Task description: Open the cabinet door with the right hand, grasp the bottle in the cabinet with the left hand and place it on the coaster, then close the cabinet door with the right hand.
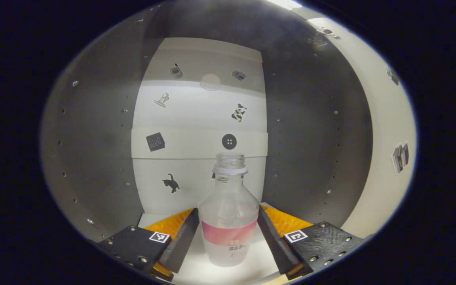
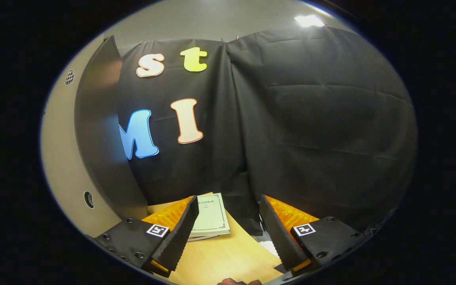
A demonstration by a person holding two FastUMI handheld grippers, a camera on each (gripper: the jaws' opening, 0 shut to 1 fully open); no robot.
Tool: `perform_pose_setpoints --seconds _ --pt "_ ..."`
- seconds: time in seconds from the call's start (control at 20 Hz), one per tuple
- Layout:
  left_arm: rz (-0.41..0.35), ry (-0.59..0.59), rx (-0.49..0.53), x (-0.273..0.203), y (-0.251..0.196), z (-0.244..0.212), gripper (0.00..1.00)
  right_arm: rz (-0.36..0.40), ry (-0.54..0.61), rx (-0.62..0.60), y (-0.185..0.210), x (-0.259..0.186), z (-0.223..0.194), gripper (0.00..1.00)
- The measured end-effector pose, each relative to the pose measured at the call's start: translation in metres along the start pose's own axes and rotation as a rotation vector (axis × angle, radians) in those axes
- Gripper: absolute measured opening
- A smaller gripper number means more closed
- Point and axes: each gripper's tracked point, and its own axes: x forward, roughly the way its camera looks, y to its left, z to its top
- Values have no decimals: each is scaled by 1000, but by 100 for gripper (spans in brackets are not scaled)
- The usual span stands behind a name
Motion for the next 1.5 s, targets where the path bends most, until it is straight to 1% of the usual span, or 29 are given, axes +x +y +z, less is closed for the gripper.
perform_pose_setpoints --seconds 0.05,0.1,0.15,0.25,0.3,0.35,0.4,0.55,0.7,0.85,1.05,1.1,1.15,1.2,1.35,1.4,1.45,1.5 --pt "4 -13 -7 1 1 1 87 3 0 4 1 1 1 98" --pt "-17 -10 -24 0 -1 3 74 6 -1 7 1 2 0 98" --pt "-28 -14 -33 -2 -3 1 74 8 -1 8 1 3 -1 98" --pt "-26 -20 -27 -4 -2 4 72 12 0 7 2 4 -1 98" --pt "-35 -27 -26 -5 -4 4 68 14 1 7 3 3 -2 98" --pt "-57 -31 -38 -8 -9 5 70 16 2 8 3 3 -2 98" --pt "-62 -35 -42 -12 -10 6 70 17 3 9 4 4 -3 98" --pt "-61 -58 0 -23 -10 16 68 20 -3 13 5 0 -2 98" --pt "-93 -89 1 -44 -18 32 70 21 -19 20 6 -4 3 98" --pt "-110 -116 11 -74 -21 49 71 -10 -72 -9 -5 -16 21 98" --pt "-122 -152 33 -123 -19 73 71 -35 -122 -7 -10 -31 34 98" --pt "-119 -158 41 -137 -17 77 71 -41 -129 -10 -11 -35 34 98" --pt "-110 -163 48 -147 -11 79 70 -45 -131 -9 -11 -39 34 92" --pt "-98 -164 53 -159 -4 79 70 -43 -132 -4 -9 -42 33 98" --pt "-47 -146 52 -197 26 65 68 -41 -143 7 -4 -53 33 98" --pt "-28 -137 47 -209 38 56 68 -46 -148 6 -3 -57 33 92" --pt "-3 -129 40 -221 53 47 68 -49 -153 6 -2 -60 33 98" --pt "26 -129 36 -234 69 38 68 -48 -160 8 0 -64 34 92"
